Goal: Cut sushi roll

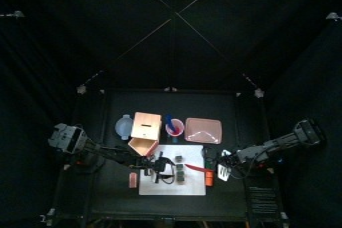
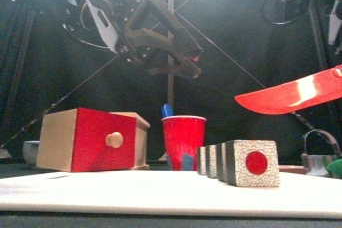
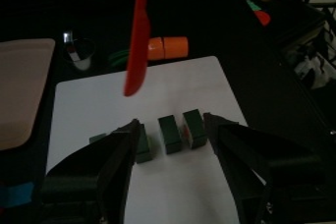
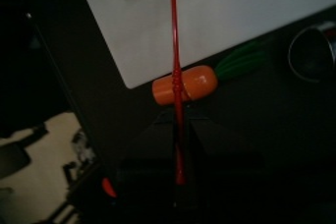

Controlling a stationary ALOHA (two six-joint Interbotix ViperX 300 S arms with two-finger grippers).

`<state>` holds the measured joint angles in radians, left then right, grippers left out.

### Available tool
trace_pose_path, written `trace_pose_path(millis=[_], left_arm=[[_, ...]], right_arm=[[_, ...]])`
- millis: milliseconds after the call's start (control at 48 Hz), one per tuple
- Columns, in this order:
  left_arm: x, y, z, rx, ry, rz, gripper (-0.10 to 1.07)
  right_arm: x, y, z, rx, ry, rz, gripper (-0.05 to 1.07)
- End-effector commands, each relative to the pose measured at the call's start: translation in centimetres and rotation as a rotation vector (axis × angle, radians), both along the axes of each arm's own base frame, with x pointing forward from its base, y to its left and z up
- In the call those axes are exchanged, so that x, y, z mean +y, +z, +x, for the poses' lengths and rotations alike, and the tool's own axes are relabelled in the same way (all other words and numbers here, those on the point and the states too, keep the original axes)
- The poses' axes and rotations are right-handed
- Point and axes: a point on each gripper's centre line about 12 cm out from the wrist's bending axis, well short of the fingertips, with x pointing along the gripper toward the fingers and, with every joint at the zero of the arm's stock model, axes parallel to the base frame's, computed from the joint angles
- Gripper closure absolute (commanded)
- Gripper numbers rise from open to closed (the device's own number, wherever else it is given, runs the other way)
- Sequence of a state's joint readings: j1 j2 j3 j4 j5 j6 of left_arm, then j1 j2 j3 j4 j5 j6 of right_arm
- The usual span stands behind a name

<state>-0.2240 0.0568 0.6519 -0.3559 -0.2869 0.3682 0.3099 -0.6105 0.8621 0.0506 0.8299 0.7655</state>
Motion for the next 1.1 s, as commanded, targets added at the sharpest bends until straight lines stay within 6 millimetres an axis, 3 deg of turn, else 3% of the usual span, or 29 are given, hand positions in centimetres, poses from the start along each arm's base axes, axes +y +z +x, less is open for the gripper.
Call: trace_pose_path(millis=[0, 208, 396, 604, 896, 1083], left_arm=[[0.0, 0.8, 0.3, -0.026, 0.006, -0.007, 0.08], [0.0, 0.3, 0.3, -0.014, 0.006, -0.004, 0.08], [0.1, -0.2, 0.0, -0.001, 0.004, 0.002, 0.08], [0.3, -0.8, -0.9, 0.019, 0.002, 0.009, 0.08], [0.7, -0.3, -1.6, 0.003, 0.000, 0.020, 0.09], [0.8, -0.3, -1.8, -0.008, -0.028, 0.066, 0.08]], right_arm=[[-0.1, 0.9, -0.1, -0.009, -0.140, 0.088, 0.60], [-0.9, -2.1, 0.0, 0.025, -0.534, 0.281, 0.60], [-1.0, -4.5, 0.2, 0.003, -0.724, 0.412, 0.60], [-1.3, -5.4, 1.0, 0.009, -0.817, 0.422, 0.54], [-0.4, -6.6, 2.8, 0.016, -0.845, 0.481, 0.29], [0.2, -6.4, 4.6, 0.013, -0.822, 0.458, 0.28]])
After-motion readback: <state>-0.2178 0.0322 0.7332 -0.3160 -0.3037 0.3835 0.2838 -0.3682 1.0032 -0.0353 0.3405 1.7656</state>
